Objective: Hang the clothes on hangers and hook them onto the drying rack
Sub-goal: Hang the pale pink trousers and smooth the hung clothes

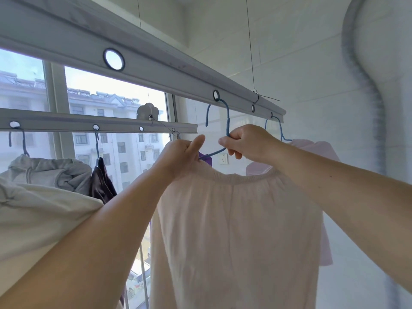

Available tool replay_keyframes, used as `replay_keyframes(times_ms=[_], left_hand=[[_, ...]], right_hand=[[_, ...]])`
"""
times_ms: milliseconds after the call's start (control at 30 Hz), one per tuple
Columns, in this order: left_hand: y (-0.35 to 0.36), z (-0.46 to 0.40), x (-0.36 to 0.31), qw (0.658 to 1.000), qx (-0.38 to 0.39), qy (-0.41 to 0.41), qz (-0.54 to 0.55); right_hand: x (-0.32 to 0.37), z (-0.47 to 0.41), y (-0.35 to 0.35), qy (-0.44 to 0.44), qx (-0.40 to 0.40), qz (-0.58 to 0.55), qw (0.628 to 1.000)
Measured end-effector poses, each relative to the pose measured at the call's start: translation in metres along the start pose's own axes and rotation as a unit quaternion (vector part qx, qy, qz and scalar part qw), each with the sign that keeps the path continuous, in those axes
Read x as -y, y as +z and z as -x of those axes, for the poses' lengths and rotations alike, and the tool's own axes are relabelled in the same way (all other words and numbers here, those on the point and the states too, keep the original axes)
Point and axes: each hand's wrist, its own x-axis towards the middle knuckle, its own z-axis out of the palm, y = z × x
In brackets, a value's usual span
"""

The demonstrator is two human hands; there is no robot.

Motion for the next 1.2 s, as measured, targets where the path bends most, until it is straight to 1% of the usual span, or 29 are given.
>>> replay_keyframes(times_ms=[67,133,233,400,500,567,667,867,1200], left_hand=[[0.001,0.003,-0.004,0.998,0.026,-0.006,0.061],[0.001,0.005,-0.007,0.996,0.038,0.012,0.084],[0.004,0.008,-0.008,0.996,0.045,0.054,0.06],[0.008,0.012,-0.005,0.996,0.042,0.067,0.043],[0.011,0.012,-0.003,0.997,0.026,0.078,0.015],[0.014,0.012,-0.001,0.996,0.001,0.087,-0.004],[0.021,0.014,-0.004,0.995,-0.034,0.097,0.001],[0.036,0.024,-0.021,0.984,-0.084,0.156,-0.016],[0.039,0.031,-0.035,0.984,-0.081,0.158,-0.035]], right_hand=[[0.001,0.002,-0.001,0.004,0.005,-0.009,1.0],[0.001,0.005,-0.002,0.005,0.01,-0.014,1.0],[0.0,0.011,-0.006,-0.002,0.027,-0.01,1.0],[-0.009,0.023,-0.027,0.004,0.013,-0.014,1.0],[-0.024,0.036,-0.044,0.023,0.047,-0.029,0.998],[-0.032,0.045,-0.051,0.032,0.073,-0.02,0.997],[-0.042,0.052,-0.052,0.041,0.063,-0.022,0.997],[-0.048,0.056,-0.052,0.045,0.055,-0.04,0.997],[-0.055,0.065,-0.056,0.055,0.051,-0.024,0.997]])
